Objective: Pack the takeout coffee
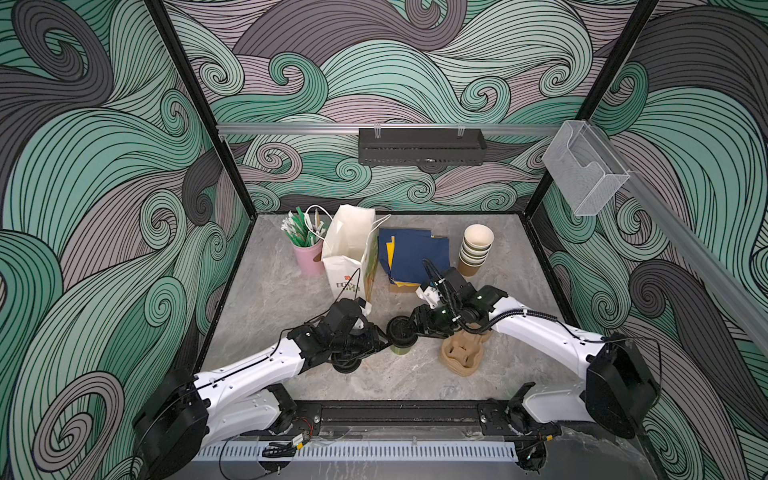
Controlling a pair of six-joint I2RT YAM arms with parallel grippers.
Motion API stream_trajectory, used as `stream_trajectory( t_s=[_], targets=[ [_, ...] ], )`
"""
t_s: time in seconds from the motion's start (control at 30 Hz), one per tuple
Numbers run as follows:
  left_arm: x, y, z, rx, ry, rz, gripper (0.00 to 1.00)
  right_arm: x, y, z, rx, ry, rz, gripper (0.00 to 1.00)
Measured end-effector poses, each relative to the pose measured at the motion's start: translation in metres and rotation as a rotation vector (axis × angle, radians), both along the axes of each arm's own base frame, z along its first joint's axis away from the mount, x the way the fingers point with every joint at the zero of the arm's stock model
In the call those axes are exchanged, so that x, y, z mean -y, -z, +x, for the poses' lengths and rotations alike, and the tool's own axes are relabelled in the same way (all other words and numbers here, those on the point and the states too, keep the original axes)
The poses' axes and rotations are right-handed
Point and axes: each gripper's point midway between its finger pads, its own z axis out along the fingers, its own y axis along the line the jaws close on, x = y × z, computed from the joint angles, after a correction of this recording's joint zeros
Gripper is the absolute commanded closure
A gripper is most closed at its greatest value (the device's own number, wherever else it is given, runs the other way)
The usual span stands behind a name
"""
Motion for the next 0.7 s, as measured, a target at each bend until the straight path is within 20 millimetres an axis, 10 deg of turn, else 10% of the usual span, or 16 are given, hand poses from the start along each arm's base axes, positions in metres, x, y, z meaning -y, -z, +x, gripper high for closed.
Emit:
stream_trajectory(
  t_s=[0.7],
  targets=[
    [0.0011,0.0043,0.0061,-0.013,-0.004,0.054,0.79,0.0009,0.0030,0.0004,-0.001,0.005,-0.013,0.43]
  ],
)
